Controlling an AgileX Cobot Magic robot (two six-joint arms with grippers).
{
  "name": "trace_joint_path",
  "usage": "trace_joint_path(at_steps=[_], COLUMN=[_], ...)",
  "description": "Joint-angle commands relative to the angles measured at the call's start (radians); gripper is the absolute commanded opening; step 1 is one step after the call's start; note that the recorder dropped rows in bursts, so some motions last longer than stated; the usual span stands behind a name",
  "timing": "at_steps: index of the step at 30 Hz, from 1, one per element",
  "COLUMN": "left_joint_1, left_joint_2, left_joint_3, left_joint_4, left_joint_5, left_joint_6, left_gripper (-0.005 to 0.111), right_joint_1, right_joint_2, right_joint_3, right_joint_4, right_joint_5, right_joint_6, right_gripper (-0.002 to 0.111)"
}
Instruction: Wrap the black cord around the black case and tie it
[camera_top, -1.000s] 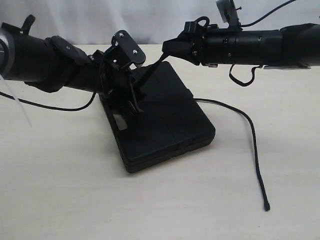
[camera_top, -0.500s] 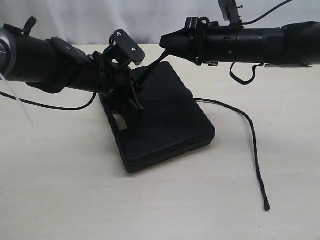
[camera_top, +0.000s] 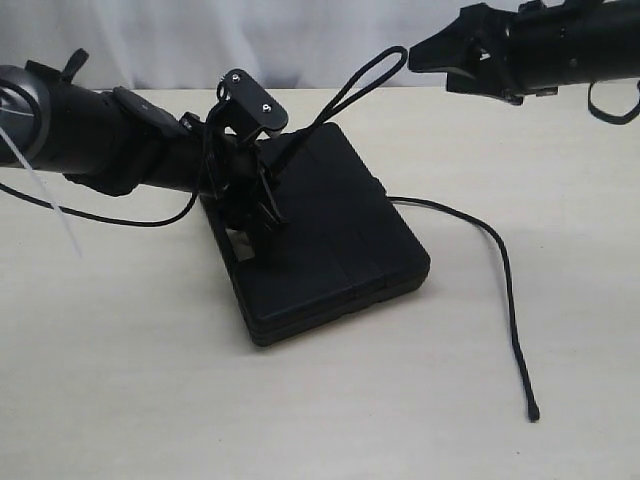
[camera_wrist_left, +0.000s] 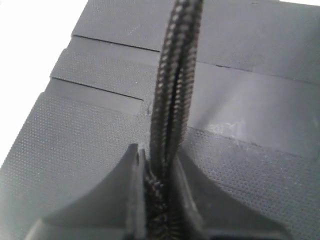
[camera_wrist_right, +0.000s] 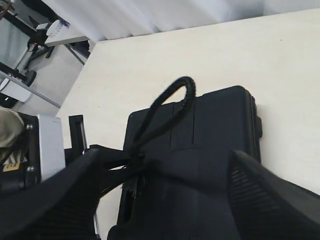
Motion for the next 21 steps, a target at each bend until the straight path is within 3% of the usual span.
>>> trace_joint_path(at_steps=[1,5,9,11,14,16,18,21], left_joint_1=[-0.002,-0.013,-0.016,-0.015,-0.015,-0.015,-0.015,-0.015], left_joint_2=[0.001,0.001,0.001,0.001,0.001,0.001,0.001,0.001], left_joint_3=[0.005,0.005,0.005,0.005,0.005,0.005,0.005,0.005], left_joint_4=[-0.013,-0.002,0.002,0.002,0.002,0.004,0.005,0.021], left_joint_5=[-0.002,0.020,0.018,0.018,0.016,0.015,0.003,-0.001], left_joint_6=[-0.003,-0.001,-0.001,0.001,0.001,0.003,0.003,0.003], left_gripper=[0.000,0.000,0.000,0.000,0.000,0.000,0.000,0.000], right_joint_1=[0.014,0.045,0.045,0.055,0.129,0.212,0.242,0.242], right_joint_2=[-0.053,-0.036,0.005,0.036,0.071,0.115,0.147,0.171], right_joint_3=[-0.007,-0.050,-0.177,-0.246,-0.299,-0.327,-0.351,-0.363], right_joint_4=[-0.015,-0.057,-0.263,-0.273,-0.367,-0.569,-0.635,-0.653], right_joint_5=[-0.006,-0.059,-0.027,0.086,0.081,-0.006,-0.007,-0.014], right_joint_6=[-0.004,-0.001,0.193,0.193,0.221,0.288,0.290,0.290], right_gripper=[0.059,0.034,0.033,0.033,0.031,0.014,0.004,0.005])
